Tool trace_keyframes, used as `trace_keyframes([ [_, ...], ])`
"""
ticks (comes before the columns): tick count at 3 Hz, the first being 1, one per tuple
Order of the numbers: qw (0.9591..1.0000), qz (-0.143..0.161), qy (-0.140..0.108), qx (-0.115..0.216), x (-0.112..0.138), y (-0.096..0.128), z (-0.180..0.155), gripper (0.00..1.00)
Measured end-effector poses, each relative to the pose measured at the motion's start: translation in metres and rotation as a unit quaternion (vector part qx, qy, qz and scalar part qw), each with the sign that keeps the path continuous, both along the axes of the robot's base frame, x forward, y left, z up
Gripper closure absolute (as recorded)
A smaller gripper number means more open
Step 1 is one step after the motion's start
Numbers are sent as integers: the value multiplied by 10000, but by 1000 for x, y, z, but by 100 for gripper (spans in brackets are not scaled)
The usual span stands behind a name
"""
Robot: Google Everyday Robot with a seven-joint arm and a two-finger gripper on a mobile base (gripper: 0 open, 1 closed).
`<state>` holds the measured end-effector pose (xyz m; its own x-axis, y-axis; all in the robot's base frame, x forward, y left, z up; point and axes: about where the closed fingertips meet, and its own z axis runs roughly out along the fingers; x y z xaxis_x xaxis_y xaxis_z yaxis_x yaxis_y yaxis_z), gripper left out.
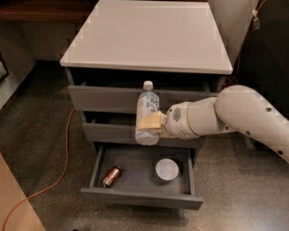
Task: Pick blue plastic bottle from bottom drawer and place on counter
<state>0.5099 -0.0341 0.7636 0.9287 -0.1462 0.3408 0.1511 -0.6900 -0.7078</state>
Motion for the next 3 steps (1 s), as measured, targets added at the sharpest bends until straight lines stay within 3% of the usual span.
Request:
trace_keyframes([
  [1, 10000, 31, -43, -11, 3, 0, 8, 100],
  [3, 9983, 371, -409, -166, 18, 5, 67, 100],
])
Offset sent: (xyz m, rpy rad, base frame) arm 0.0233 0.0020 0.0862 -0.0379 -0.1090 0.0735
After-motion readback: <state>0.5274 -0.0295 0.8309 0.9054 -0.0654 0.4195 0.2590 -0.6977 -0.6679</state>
